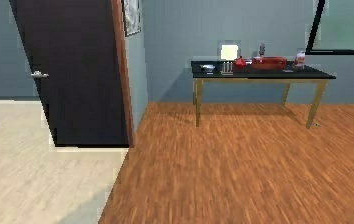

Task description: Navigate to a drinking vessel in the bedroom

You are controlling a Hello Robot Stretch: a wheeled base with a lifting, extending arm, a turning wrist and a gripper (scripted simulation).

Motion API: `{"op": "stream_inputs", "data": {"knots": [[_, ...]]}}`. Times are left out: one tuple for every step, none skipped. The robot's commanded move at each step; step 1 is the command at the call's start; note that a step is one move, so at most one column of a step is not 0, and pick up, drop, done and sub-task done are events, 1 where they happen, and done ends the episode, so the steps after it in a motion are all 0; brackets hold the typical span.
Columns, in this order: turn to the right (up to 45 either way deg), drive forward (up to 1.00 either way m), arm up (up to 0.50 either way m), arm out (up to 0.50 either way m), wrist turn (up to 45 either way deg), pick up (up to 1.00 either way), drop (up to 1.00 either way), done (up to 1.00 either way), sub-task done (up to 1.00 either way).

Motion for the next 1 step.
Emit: {"op": "stream_inputs", "data": {"knots": [[0.0, 0.60, 0.00, 0.00, 0.0, 0.00, 0.00, 0.00, 0.00]]}}
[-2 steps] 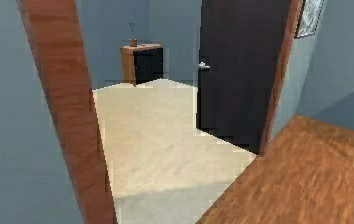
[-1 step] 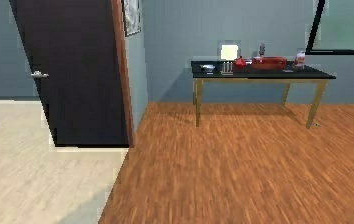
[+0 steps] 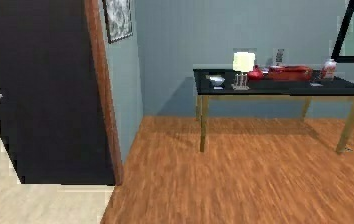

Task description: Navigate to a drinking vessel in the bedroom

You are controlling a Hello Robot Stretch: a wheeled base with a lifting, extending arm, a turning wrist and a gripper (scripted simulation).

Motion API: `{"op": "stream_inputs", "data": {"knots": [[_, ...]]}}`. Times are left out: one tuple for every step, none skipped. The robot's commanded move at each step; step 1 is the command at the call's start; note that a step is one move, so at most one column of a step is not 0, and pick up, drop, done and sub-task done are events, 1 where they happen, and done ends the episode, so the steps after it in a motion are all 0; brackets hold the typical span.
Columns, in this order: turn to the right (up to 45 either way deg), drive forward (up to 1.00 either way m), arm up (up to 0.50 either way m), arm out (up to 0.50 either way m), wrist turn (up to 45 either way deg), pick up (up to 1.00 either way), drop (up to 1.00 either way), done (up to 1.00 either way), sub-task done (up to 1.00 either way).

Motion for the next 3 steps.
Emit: {"op": "stream_inputs", "data": {"knots": [[-30.0, 0.00, 0.00, 0.00, 0.0, 0.00, 0.00, 0.00, 0.00], [0.0, 0.50, 0.00, 0.00, 0.0, 0.00, 0.00, 0.00, 0.00], [-45.0, 0.00, 0.00, 0.00, 0.0, 0.00, 0.00, 0.00, 0.00]]}}
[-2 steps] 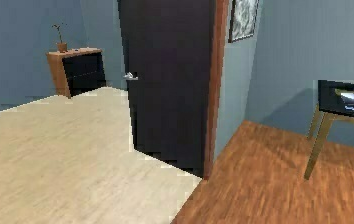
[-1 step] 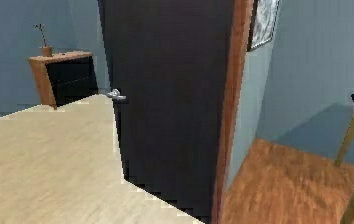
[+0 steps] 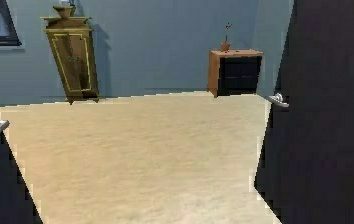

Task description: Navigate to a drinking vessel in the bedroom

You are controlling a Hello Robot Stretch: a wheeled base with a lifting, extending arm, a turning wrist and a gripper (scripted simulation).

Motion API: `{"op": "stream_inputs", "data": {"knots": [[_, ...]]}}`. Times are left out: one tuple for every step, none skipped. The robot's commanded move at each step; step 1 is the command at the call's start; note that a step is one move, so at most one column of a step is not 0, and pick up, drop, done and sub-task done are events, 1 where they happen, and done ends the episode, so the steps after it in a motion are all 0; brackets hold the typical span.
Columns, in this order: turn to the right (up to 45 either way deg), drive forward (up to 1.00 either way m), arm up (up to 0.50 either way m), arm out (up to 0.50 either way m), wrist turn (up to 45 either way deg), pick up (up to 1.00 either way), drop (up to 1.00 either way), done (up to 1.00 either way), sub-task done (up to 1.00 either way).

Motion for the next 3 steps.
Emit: {"op": "stream_inputs", "data": {"knots": [[-9.0, 0.00, 0.00, 0.00, 0.0, 0.00, 0.00, 0.00, 0.00], [0.0, 1.00, 0.00, 0.00, 0.0, 0.00, 0.00, 0.00, 0.00], [-6.0, 0.00, 0.00, 0.00, 0.0, 0.00, 0.00, 0.00, 0.00]]}}
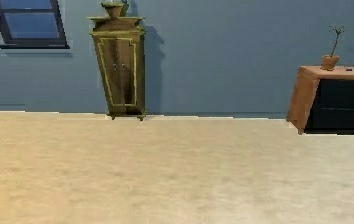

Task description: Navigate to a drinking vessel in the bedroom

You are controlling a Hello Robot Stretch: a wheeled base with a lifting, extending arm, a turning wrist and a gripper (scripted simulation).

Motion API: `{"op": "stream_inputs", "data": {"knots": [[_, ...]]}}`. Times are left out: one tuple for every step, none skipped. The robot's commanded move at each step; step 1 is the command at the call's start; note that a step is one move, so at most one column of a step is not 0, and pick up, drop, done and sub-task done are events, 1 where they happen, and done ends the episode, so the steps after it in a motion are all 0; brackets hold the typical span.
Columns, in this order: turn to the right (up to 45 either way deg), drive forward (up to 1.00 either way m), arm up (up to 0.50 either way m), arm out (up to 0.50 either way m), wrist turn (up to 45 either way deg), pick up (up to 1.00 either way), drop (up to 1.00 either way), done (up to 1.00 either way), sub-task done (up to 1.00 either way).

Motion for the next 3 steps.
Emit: {"op": "stream_inputs", "data": {"knots": [[0.0, 0.50, 0.00, 0.00, 0.0, 0.00, 0.00, 0.00, 0.00], [-45.0, 0.00, 0.00, 0.00, 0.0, 0.00, 0.00, 0.00, 0.00], [-9.0, 0.00, 0.00, 0.00, 0.0, 0.00, 0.00, 0.00, 0.00]]}}
